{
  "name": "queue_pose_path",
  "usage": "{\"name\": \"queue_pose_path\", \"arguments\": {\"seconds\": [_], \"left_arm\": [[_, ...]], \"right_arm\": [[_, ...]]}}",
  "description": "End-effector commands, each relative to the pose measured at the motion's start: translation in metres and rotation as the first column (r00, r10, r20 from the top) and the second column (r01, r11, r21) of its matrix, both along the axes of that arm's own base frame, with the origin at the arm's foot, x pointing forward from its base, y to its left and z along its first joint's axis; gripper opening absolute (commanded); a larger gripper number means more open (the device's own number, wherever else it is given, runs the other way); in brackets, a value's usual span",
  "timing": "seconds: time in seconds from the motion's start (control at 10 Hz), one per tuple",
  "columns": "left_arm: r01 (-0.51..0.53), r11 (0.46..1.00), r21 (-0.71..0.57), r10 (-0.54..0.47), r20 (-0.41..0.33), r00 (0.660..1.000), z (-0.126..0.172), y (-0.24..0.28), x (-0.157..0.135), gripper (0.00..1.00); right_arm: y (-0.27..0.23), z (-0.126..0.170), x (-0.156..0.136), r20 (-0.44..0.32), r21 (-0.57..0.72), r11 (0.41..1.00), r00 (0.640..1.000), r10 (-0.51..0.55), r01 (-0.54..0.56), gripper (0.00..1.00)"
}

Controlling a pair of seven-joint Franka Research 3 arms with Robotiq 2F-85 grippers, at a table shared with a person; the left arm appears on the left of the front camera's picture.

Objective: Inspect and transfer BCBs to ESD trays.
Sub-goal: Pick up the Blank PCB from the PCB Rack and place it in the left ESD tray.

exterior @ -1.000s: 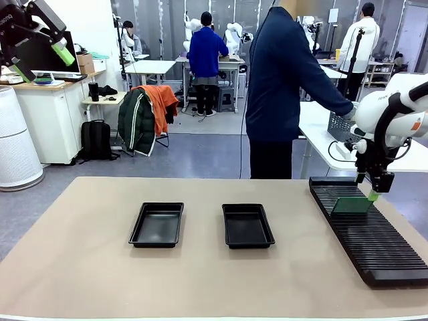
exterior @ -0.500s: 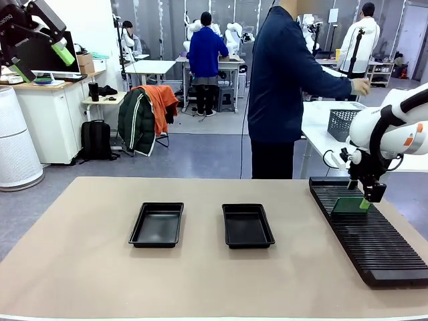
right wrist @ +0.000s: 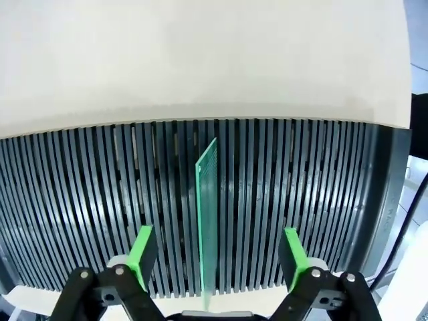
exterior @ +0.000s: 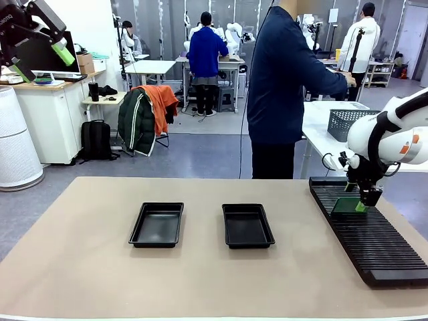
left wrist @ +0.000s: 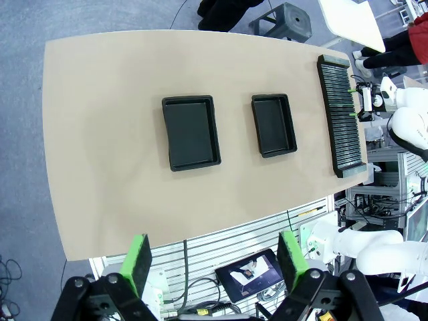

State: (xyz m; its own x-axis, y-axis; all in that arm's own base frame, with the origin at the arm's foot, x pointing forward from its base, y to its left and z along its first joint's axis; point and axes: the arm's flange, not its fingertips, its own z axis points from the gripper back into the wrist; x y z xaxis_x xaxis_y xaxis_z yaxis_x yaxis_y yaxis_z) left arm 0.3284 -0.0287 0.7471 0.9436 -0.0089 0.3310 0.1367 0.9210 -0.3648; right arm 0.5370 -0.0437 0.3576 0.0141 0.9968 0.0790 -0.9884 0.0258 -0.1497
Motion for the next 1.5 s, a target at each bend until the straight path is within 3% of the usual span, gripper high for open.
{"name": "queue_pose_path", "arguments": {"seconds": [0.0,1.3,1.4], "left_arm": [[-0.003,1.0,0.004,0.003,0.0,1.0,-0.0008,-0.0002,0.0004,1.0],[-0.003,1.0,0.004,0.003,0.0,1.0,-0.0008,-0.0002,0.0004,1.0],[-0.003,1.0,0.004,0.003,0.0,1.0,-0.0008,-0.0002,0.0004,1.0]], "right_arm": [[-0.0012,-0.0041,-0.0044,0.034,-0.007,1.0,0.999,0.028,-0.027,0.88],[-0.0001,-0.0044,-0.0002,0.015,-0.055,0.998,1.0,0.017,-0.016,0.0],[0.0002,-0.004,0.0004,0.014,-0.059,0.998,1.0,0.018,-0.017,0.0]]}}
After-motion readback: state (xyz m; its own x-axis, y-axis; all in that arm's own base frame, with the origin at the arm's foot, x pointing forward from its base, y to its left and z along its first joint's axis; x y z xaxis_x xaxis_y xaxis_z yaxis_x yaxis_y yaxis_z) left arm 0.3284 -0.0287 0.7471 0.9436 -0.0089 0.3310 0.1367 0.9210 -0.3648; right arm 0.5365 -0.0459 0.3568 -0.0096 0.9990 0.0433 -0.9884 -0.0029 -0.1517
